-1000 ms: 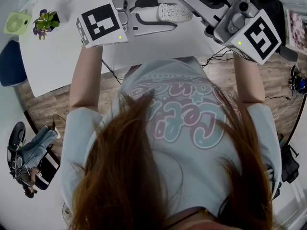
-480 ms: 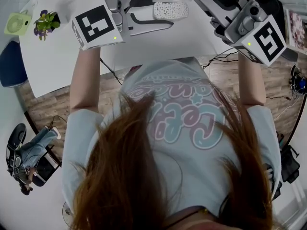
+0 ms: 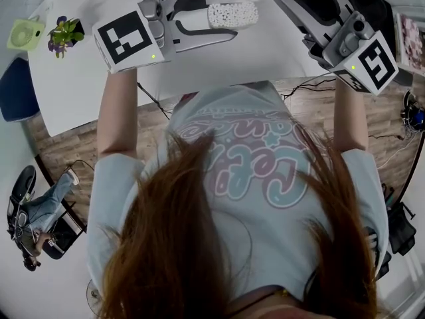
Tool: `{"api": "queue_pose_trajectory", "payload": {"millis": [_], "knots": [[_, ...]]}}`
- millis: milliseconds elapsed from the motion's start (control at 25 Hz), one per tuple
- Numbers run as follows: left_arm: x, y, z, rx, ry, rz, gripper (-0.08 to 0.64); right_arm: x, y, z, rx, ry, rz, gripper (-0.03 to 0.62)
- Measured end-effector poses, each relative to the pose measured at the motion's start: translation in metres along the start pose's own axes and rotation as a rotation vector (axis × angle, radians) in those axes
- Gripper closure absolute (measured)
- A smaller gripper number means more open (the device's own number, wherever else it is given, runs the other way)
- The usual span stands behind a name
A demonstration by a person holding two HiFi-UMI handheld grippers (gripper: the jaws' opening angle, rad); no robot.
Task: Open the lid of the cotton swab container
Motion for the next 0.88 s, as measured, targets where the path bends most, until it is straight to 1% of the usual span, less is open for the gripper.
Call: {"api": "queue_pose_trajectory", "payload": {"millis": [280, 640, 880], "knots": [[0.001, 0.002, 0.005, 0.005, -0.006, 0.005, 0.374, -0.017, 0.016, -0.014, 0.020, 0.065, 0.078, 0.472], [-0.005, 0.009, 0.007, 0.023, -0.019, -0.009, 0.374, -0.008, 0.031, -0.039, 0.060, 0.120, 0.181, 0.392], [-0.007, 0.007, 0.009, 0.028, -0.033, -0.023, 0.374, 0.004, 0.040, -0.043, 0.065, 0.083, 0.228, 0.390]]}}
Point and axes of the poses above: the fingertips, and each gripper's own axes: x forward along the fingers, y to its left, z out of its top, the point moved 1 cm from there along -x, backward along the fingers, and after that the axes turned 14 degrees about -y, right-handed, at the moved point
